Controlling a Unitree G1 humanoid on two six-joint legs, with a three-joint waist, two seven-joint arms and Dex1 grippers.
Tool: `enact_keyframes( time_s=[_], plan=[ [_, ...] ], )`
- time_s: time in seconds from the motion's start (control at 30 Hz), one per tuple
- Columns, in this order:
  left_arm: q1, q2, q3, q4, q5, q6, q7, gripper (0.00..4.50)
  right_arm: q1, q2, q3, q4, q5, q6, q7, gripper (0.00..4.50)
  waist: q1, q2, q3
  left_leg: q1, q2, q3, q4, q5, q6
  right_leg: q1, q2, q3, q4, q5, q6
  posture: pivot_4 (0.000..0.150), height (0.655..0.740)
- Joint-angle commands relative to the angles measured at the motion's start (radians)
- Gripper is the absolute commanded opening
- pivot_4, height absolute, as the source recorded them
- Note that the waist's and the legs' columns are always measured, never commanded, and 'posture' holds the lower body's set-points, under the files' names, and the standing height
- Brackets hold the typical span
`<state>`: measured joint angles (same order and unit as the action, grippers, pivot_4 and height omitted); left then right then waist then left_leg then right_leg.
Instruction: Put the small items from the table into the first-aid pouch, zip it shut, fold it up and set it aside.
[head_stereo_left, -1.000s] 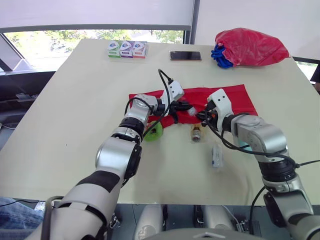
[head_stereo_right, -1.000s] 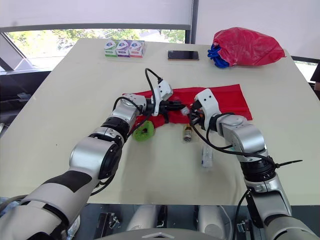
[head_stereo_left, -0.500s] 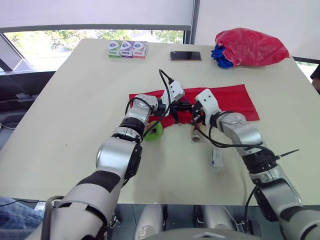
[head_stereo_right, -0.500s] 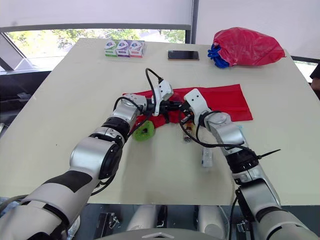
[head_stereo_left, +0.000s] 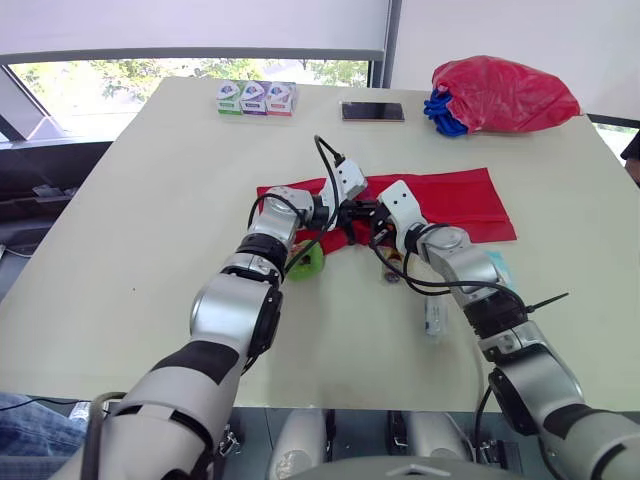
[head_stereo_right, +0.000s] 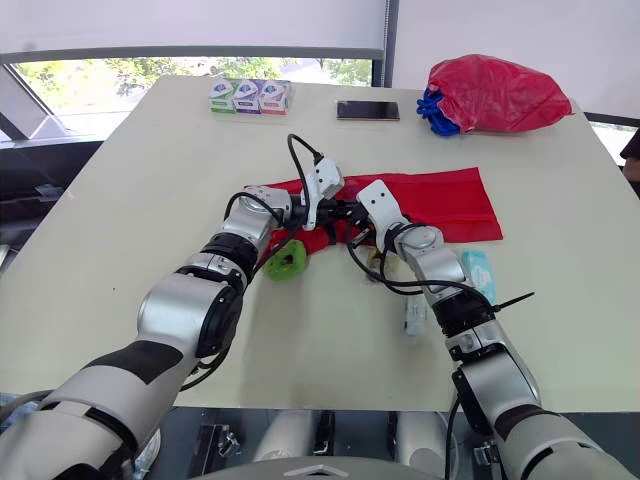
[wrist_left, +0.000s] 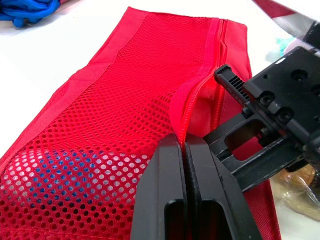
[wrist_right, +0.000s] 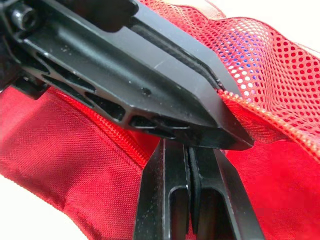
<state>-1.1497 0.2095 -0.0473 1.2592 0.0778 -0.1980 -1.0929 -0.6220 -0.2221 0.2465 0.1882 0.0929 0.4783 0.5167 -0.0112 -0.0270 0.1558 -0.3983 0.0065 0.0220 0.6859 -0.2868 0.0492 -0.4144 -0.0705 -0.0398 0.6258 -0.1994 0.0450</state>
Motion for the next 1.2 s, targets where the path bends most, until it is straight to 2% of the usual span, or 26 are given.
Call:
enact_keyframes(
  time_s=[0.03, 0.23, 0.27, 0.33, 0.37, 0.43, 0.47, 0.57, 0.6, 0.77, 0.93, 1.07, 1.2],
  plan=[
    [-0.013, 0.002, 0.0, -0.017, -0.002, -0.01, -0.003, 0.0, 0.069, -0.069, -0.087, -0.263, 0.072, -0.034, 0.068, 0.06, -0.001, 0.0, 0.0, -0.001, 0.0, 0.0, 0.0, 0.0, 0.0, 0.0, 0.0, 0.0, 0.0, 0.0, 0.0, 0.15, 0.74],
    [-0.013, 0.019, 0.005, -0.013, -0.007, -0.015, 0.002, 0.0, 0.274, -0.204, -0.254, -0.554, 0.208, -0.007, 0.149, 0.06, 0.004, 0.0, 0.0, 0.001, 0.0, -0.001, 0.0, -0.002, 0.004, 0.0, 0.0, 0.0, 0.0, 0.0, 0.0, 0.15, 0.74],
    [-0.012, 0.023, 0.004, -0.013, -0.005, -0.018, 0.002, 0.0, 0.318, -0.234, -0.291, -0.598, 0.237, -0.002, 0.171, 0.28, 0.004, 0.0, 0.0, 0.001, 0.0, -0.001, 0.0, -0.002, 0.004, 0.0, 0.0, 0.0, 0.0, 0.0, 0.0, 0.15, 0.74],
    [-0.011, 0.032, 0.002, -0.011, -0.002, -0.023, 0.0, 0.0, 0.409, -0.3, -0.366, -0.673, 0.289, 0.001, 0.217, 0.85, 0.004, 0.0, 0.0, 0.001, 0.0, 0.0, 0.001, -0.002, 0.004, 0.001, 0.0, 0.0, 0.0, 0.0, 0.0, 0.15, 0.74],
    [-0.01, 0.037, 0.001, -0.011, 0.0, -0.026, 0.0, 0.0, 0.458, -0.333, -0.409, -0.706, 0.321, -0.003, 0.248, 1.31, 0.005, 0.0, 0.0, 0.001, 0.0, 0.0, 0.001, -0.002, 0.004, 0.001, 0.0, 0.0, 0.0, 0.0, 0.0, 0.15, 0.74],
    [-0.009, 0.045, -0.001, -0.009, 0.002, -0.03, 0.001, 0.0, 0.545, -0.392, -0.492, -0.753, 0.387, -0.002, 0.307, 2.6, 0.005, 0.0, 0.0, 0.002, 0.0, 0.0, 0.001, -0.002, 0.004, 0.002, 0.0, 0.0, 0.0, 0.0, 0.0, 0.15, 0.74],
    [-0.008, 0.05, -0.003, -0.009, 0.005, -0.034, 0.002, 0.0, 0.589, -0.417, -0.554, -0.769, 0.438, 0.006, 0.345, 2.8, 0.003, 0.0, 0.0, 0.002, 0.0, 0.0, 0.001, -0.002, 0.004, 0.002, 0.0, 0.0, 0.0, 0.0, 0.0, 0.15, 0.74],
    [-0.004, 0.062, -0.006, -0.007, 0.008, -0.039, 0.001, 0.0, 0.724, -0.474, -0.749, -0.782, 0.546, -0.005, 0.457, 3.9, 0.006, 0.0, 0.0, 0.003, 0.001, 0.0, 0.001, -0.002, 0.004, 0.002, 0.0, 0.0, 0.0, 0.0, 0.0, 0.15, 0.74],
    [-0.004, 0.064, -0.006, -0.006, 0.009, -0.04, 0.0, 0.0, 0.761, -0.489, -0.794, -0.783, 0.57, -0.012, 0.486, 4.43, 0.01, 0.0, 0.0, 0.003, 0.002, 0.0, 0.001, -0.002, 0.004, 0.002, 0.0, 0.0, 0.0, 0.0, 0.0, 0.15, 0.74],
    [-0.004, 0.074, -0.01, -0.003, 0.018, -0.044, -0.007, 0.0, 0.95, -0.568, -1.094, -0.798, 0.735, 0.038, 0.62, 4.43, 0.018, 0.001, 0.0, 0.004, 0.002, 0.001, 0.001, -0.002, 0.004, 0.003, 0.0, 0.001, 0.0, 0.0, 0.0, 0.15, 0.74],
    [-0.008, 0.063, -0.017, 0.001, 0.025, -0.044, -0.014, 0.0, 1.084, -0.626, -1.285, -0.776, 0.798, 0.07, 0.724, 4.43, 0.027, 0.0, 0.0, 0.003, 0.003, 0.001, 0.002, -0.002, 0.004, 0.003, 0.0, 0.001, 0.0, 0.0, 0.0, 0.15, 0.74],
    [-0.013, 0.059, -0.021, 0.002, 0.028, -0.042, -0.016, 0.0, 1.133, -0.653, -1.331, -0.78, 0.823, 0.09, 0.751, 4.43, 0.027, 0.0, 0.0, 0.003, 0.003, 0.001, 0.002, -0.002, 0.004, 0.003, 0.0, 0.002, -0.001, 0.0, 0.0, 0.15, 0.74],
    [-0.016, 0.052, -0.024, 0.002, 0.027, -0.042, -0.016, 0.0, 1.165, -0.633, -1.292, -0.839, 0.806, 0.083, 0.716, 4.43, 0.028, 0.0, 0.0, 0.003, 0.003, 0.001, 0.002, -0.002, 0.004, 0.003, 0.0, 0.002, -0.001, 0.0, 0.0, 0.15, 0.74]
  ],
)
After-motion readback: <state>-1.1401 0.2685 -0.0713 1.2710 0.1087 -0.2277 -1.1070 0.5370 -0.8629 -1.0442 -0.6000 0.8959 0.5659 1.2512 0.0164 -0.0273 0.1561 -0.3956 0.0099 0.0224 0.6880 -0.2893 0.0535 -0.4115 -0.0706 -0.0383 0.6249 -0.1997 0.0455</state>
